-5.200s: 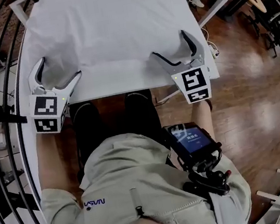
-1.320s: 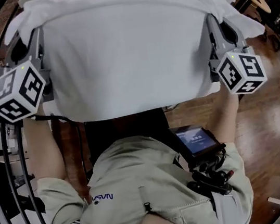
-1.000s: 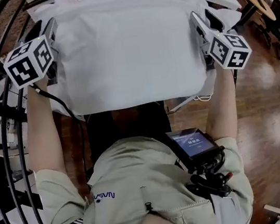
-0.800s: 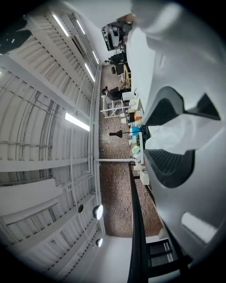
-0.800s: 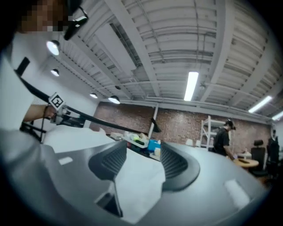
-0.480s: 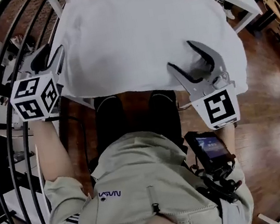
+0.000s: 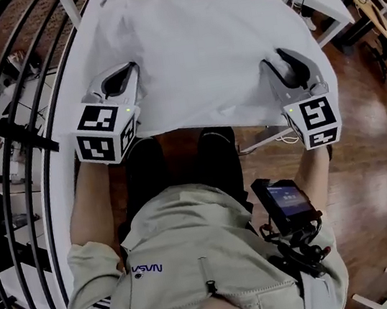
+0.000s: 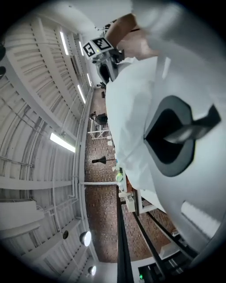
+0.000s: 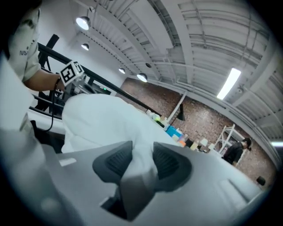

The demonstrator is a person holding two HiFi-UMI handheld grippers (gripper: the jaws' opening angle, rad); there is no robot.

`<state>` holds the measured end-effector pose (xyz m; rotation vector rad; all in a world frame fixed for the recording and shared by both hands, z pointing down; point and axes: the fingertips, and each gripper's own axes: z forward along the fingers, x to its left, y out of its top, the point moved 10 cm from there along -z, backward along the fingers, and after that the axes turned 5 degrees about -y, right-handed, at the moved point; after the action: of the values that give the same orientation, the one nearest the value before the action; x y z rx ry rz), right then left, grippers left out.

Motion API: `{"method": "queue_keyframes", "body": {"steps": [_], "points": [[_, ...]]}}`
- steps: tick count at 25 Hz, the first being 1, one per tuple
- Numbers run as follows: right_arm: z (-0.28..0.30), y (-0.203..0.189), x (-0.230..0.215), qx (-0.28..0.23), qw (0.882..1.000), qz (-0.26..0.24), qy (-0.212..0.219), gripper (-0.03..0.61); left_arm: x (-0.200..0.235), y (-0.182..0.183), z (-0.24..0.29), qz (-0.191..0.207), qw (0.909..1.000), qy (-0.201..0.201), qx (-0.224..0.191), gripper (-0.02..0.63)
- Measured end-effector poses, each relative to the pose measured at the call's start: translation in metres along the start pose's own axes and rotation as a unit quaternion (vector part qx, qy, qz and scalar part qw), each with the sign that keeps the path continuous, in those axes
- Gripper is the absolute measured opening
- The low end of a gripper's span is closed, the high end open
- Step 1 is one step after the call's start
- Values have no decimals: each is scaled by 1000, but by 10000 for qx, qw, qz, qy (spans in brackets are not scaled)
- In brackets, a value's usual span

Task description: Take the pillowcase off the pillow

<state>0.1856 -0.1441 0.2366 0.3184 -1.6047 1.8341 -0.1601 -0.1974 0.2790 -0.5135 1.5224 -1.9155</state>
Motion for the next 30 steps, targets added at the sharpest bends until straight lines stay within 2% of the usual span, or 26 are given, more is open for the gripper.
{"method": "queue_keyframes", "body": {"steps": [4, 7, 9, 11, 13, 17, 19, 21, 24, 26, 28, 30], "points": [[24, -23, -39, 473, 9966, -30, -677, 137, -29, 10, 26, -38, 9973, -664, -305, 0], [48, -38, -60, 744, 9891, 164, -1256, 126, -46, 17, 47, 15, 9925, -1166, -356, 0], [53, -45, -68, 864, 9852, 424, -1421, 126, -58, 20, 56, 73, 9903, -1347, -326, 0], [44, -41, -68, 969, 9838, 538, -1410, 126, -66, 23, 59, 181, 9903, -1348, -297, 0], [25, -24, -57, 897, 9866, 472, -1278, 110, -67, 21, 57, 213, 9911, -1277, -307, 0], [-5, 31, -6, -97, 9977, 513, -427, 114, -62, 13, 34, 84, 9931, -1063, -490, 0], [-11, 55, 24, -526, 9976, 460, 13, 118, -62, 13, 17, 217, 9942, -891, -554, 79], [-11, 71, 51, -761, 9958, 275, 438, 146, -67, 11, 3, 425, 9946, -799, -513, 108], [-2, 77, 82, -766, 9905, 260, 1112, 177, -78, 6, -5, 445, 9952, -806, -336, 138], [5, 76, 97, -608, 9885, 159, 1377, 201, -83, 1, -3, 397, 9952, -856, -247, 147], [14, 74, 111, -427, 9897, -42, 1369, 202, -83, -2, 2, 346, 9953, -878, -194, 153], [22, 71, 122, -273, 9924, -269, 1169, 184, -83, -7, 10, 388, 9950, -914, -107, 148]]}}
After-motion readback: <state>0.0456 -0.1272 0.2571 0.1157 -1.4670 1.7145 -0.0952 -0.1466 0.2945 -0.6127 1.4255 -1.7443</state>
